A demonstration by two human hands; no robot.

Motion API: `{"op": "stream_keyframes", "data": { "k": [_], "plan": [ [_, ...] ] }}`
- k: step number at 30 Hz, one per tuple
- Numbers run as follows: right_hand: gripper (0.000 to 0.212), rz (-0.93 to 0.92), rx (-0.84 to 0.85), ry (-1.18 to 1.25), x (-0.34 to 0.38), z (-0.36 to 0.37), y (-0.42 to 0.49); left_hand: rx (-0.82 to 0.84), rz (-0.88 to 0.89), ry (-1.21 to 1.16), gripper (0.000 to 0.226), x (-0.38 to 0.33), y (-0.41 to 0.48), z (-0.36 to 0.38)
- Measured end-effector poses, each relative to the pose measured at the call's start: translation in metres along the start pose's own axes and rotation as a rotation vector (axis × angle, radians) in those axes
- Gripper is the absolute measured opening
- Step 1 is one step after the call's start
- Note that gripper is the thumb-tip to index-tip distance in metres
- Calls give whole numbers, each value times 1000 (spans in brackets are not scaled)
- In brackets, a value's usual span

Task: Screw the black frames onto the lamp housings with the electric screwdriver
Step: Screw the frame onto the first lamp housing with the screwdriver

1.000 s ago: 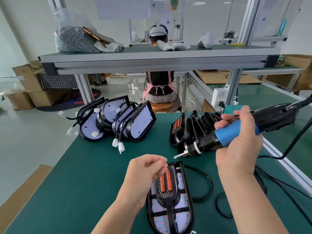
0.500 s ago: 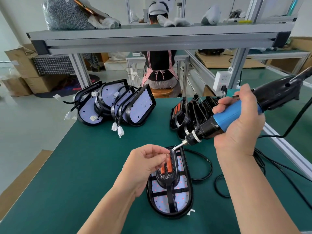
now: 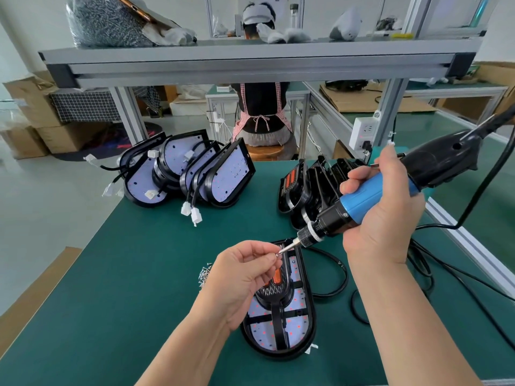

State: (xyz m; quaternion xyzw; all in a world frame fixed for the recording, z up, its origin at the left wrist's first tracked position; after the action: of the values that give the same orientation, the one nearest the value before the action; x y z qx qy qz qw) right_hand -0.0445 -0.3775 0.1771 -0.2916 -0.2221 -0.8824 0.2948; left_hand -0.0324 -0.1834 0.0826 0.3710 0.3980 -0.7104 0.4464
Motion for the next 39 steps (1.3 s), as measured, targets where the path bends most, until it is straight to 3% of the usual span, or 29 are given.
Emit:
{"op": "stream_keyframes", "data": {
  "k": [6,12,17,21,26,34,39],
  "plan": [
    [26,-5,36,-97,4,-3,-5,-147,87,0,17,9,-4,5],
    [26,5,78,-236,6,-9,-7,-160,154,15,32,13,-7,8],
    [26,131,62,-163,0,-11,-3,-205,279,91,31,10,-10,12],
    [21,34,-65,-20,-4,-6,4,-208,345,117,30,10,-8,17],
    [19,-6,1,26,-9,-4,14,-130,394,204,40,9,0,22],
    [17,-67,63,-35,-22,11,28,-136,465,467,50,-3,17,17],
    [18,-90,168,-111,-28,22,36,-309,415,1056,65,-8,5,-7]
  ]
}}
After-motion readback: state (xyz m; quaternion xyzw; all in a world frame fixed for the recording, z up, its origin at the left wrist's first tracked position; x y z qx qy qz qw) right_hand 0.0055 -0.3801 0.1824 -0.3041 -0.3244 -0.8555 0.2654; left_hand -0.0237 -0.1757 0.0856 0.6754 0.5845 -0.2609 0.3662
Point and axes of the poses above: each hand's wrist, its own y-axis towards the middle knuckle, its own z-axis out of the palm, x = y × z, the point moved 5 cm from there along y, towards the middle knuckle, and after that the axes turned 3 degrees about -z, right-handed, at the moved point
